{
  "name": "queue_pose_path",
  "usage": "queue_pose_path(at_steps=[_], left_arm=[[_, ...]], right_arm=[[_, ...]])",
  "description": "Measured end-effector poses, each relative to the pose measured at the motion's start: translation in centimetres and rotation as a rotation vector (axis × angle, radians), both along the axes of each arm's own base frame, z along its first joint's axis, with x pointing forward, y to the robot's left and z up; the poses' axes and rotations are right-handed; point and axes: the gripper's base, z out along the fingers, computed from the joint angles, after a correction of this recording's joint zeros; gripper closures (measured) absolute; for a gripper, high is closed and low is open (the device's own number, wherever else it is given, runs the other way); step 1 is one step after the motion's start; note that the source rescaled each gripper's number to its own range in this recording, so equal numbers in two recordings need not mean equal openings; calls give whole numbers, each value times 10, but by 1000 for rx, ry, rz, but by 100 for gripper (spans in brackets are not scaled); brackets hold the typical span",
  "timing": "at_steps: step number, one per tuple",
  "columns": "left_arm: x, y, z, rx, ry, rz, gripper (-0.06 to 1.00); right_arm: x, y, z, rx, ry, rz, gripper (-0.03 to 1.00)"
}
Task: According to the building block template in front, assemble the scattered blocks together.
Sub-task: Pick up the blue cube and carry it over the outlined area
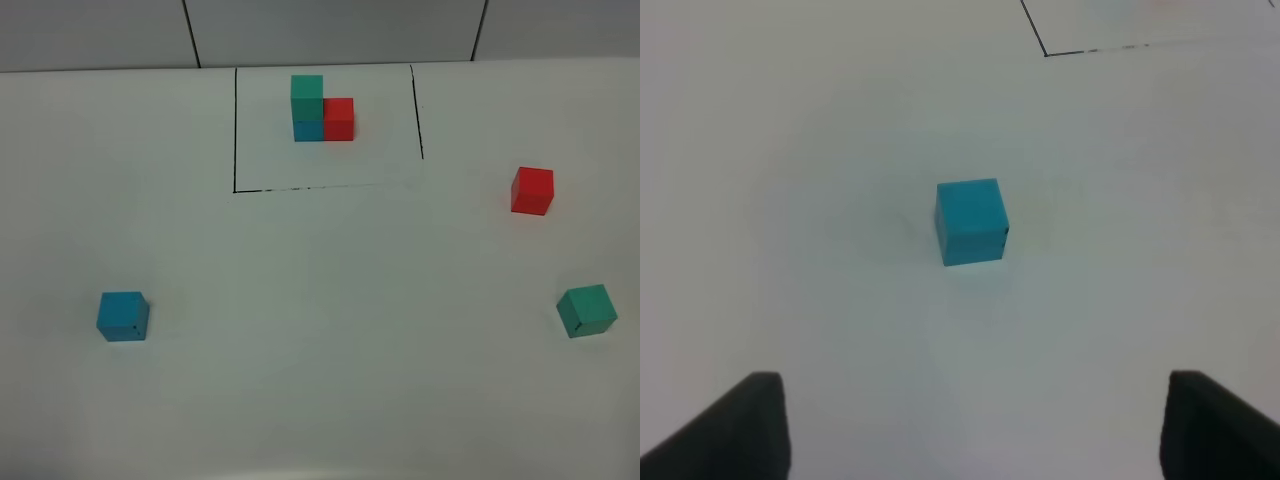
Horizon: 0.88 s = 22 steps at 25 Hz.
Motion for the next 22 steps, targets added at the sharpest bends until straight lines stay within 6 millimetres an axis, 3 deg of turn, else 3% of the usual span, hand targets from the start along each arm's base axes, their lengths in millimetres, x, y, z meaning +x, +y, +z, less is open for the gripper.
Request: queue_pose_path(at_steps=[22], left_arm=[[0, 0, 0, 0, 0, 0, 24]], right_arm=[[0, 0, 0, -1, 0, 0, 20]])
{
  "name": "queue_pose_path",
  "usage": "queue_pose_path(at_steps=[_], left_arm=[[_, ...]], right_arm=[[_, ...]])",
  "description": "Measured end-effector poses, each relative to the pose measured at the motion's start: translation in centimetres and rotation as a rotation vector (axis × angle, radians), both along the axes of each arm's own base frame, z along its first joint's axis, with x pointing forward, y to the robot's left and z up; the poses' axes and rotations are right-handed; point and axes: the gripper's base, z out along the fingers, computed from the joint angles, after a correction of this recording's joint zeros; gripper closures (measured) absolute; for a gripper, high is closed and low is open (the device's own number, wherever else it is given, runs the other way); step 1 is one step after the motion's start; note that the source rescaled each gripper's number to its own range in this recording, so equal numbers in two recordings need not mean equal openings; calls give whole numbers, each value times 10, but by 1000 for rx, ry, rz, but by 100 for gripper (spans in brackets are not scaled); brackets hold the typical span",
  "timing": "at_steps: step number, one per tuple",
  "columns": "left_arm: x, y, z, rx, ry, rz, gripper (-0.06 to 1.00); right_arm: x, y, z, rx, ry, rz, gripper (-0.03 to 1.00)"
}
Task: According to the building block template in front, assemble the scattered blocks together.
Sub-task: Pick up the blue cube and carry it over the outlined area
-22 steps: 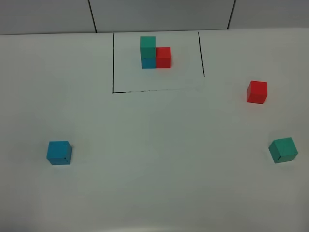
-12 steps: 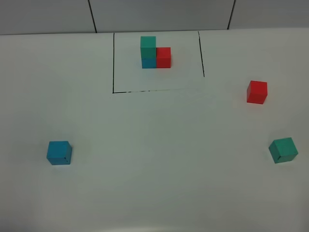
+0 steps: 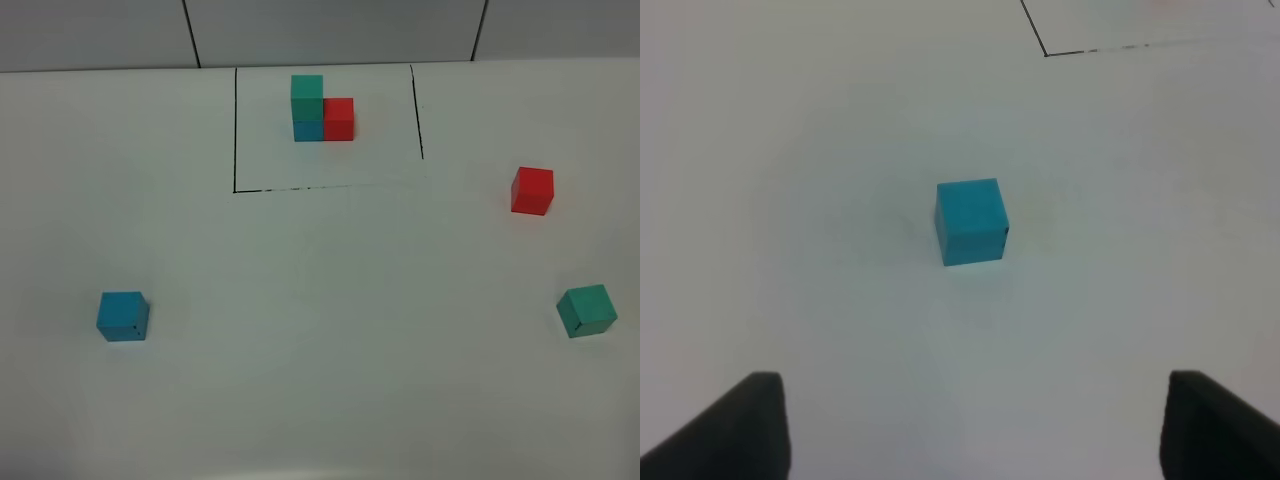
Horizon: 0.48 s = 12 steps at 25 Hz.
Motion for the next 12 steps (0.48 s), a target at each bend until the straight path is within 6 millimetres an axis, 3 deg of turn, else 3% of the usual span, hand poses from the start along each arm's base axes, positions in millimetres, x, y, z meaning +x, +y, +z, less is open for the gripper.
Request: queue_pose_path(at_steps=[12], left_arm=[[2, 0, 2, -1, -5, 1, 24]], right_arm=[[0, 0, 0, 1, 0, 0, 20]])
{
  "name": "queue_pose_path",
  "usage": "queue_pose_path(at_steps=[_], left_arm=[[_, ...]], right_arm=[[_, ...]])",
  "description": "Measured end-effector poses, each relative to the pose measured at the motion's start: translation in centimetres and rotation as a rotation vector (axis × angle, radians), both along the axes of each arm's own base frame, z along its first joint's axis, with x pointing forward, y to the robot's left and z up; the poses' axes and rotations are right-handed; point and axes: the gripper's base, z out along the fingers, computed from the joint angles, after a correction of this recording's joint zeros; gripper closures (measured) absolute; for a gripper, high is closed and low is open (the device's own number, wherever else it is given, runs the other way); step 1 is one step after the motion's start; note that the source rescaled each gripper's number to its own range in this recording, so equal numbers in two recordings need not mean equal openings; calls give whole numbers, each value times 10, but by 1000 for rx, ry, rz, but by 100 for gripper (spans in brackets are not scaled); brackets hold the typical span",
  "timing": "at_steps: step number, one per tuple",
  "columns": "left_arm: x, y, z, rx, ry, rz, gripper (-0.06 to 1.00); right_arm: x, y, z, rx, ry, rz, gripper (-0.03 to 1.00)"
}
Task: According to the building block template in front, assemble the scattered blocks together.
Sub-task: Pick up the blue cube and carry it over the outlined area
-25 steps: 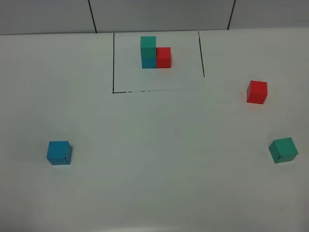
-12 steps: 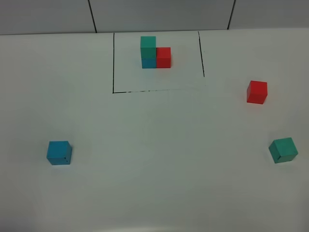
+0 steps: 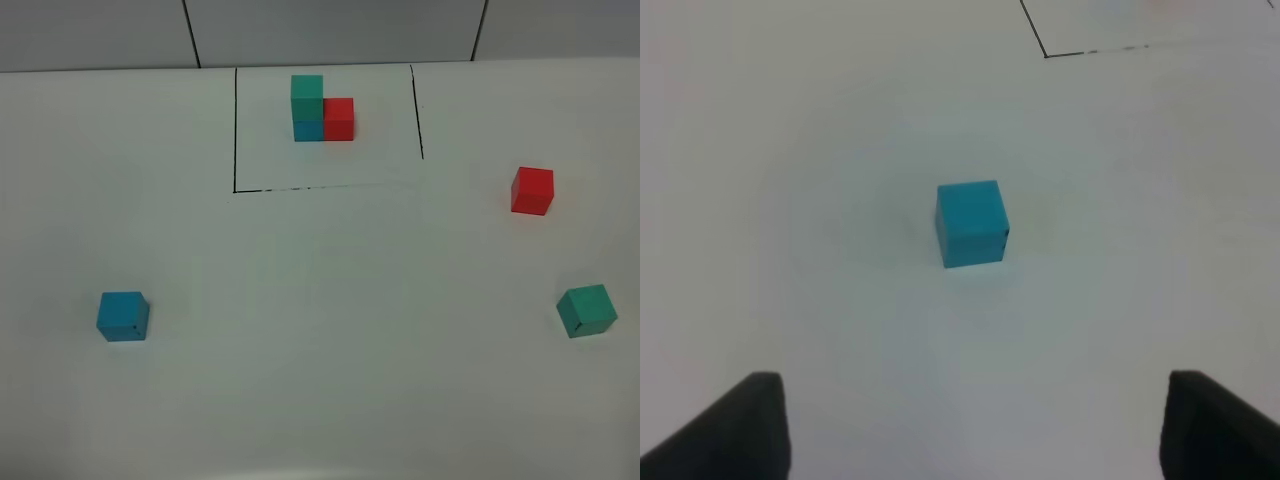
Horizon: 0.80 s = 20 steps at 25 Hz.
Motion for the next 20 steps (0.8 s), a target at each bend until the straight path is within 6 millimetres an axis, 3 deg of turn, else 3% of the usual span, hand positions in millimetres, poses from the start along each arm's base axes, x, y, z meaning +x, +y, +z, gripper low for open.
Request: queue_pose_path(at_steps=[3, 7, 11, 16, 20], left_arm=[[9, 0, 9, 5, -13, -2, 22], [35, -2, 18, 29, 80, -13, 7], [76, -5, 21, 47, 201, -18, -4], [137, -9, 18, 59, 397, -18, -6], [183, -13, 3, 52, 561, -18, -6]], right_arm=[[0, 0, 0, 0, 0, 0, 20], [0, 0, 0, -1, 0, 0, 20], [0, 0, 0, -1, 0, 0, 20], [0, 0, 0, -1, 0, 0, 20], [0, 0, 0, -1, 0, 0, 20]])
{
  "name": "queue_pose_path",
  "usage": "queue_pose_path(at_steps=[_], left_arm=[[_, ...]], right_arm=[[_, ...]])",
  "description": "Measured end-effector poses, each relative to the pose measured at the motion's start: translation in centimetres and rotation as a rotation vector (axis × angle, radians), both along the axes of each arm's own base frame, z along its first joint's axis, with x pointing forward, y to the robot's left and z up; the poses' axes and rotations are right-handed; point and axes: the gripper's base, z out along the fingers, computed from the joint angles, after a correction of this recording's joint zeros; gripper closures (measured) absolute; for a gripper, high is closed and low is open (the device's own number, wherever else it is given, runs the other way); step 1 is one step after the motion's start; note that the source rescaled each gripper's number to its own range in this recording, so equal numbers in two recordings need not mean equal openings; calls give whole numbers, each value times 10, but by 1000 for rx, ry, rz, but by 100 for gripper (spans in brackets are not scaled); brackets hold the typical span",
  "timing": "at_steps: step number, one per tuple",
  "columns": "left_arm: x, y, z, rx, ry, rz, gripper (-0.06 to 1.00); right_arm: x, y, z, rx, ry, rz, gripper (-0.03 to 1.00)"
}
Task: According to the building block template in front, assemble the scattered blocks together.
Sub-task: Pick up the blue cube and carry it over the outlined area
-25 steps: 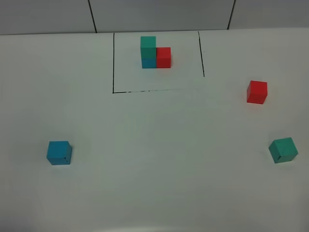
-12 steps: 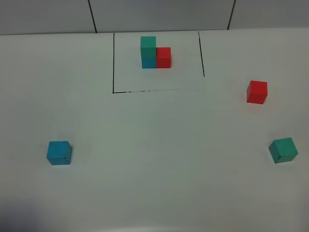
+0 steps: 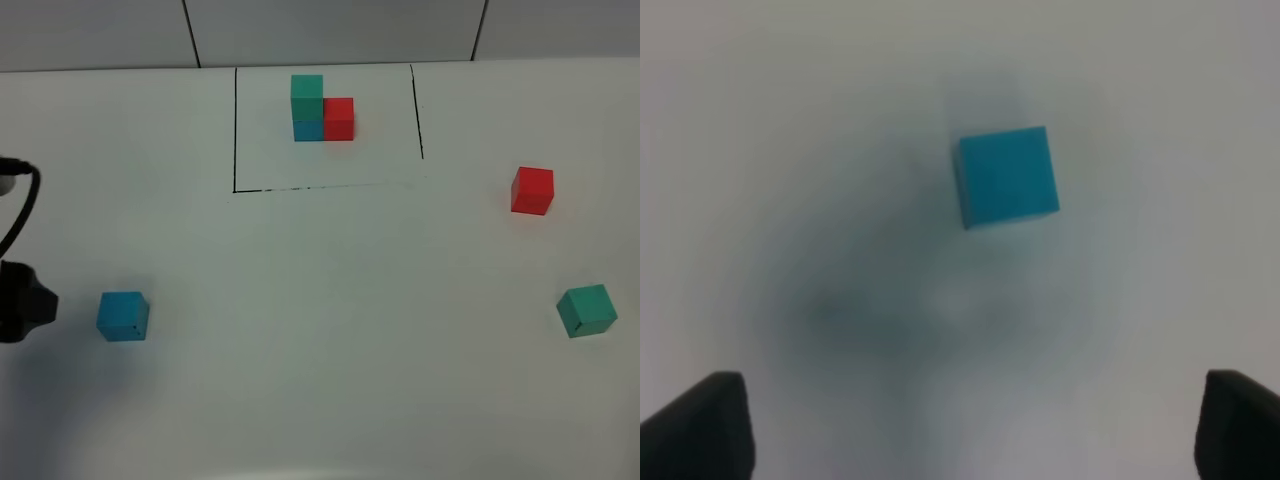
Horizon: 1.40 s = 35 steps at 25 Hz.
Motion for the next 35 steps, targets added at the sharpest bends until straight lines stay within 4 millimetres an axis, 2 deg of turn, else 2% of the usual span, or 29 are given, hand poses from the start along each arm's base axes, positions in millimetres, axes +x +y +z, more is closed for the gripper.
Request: queue_pose_path(at_steps=[5, 11, 16, 24, 29, 35], left_arm=[[46, -8, -26, -41, 169, 14, -6], [75, -23, -59, -29, 259, 2, -6], [88, -33, -85, -26, 302, 31, -6], [98, -34, -118, -11, 385, 54, -5], [99, -38, -128, -2, 414, 53, -4], [106, -37, -126, 33, 376, 78, -3]], right_arm=[[0, 0, 0, 1, 0, -1, 20], [0, 0, 0, 1, 0, -1, 20], [0, 0, 0, 0, 0, 0, 20], [0, 0, 0, 0, 0, 0, 20], [0, 0, 0, 0, 0, 0, 20], [0, 0, 0, 1, 0, 0, 20]])
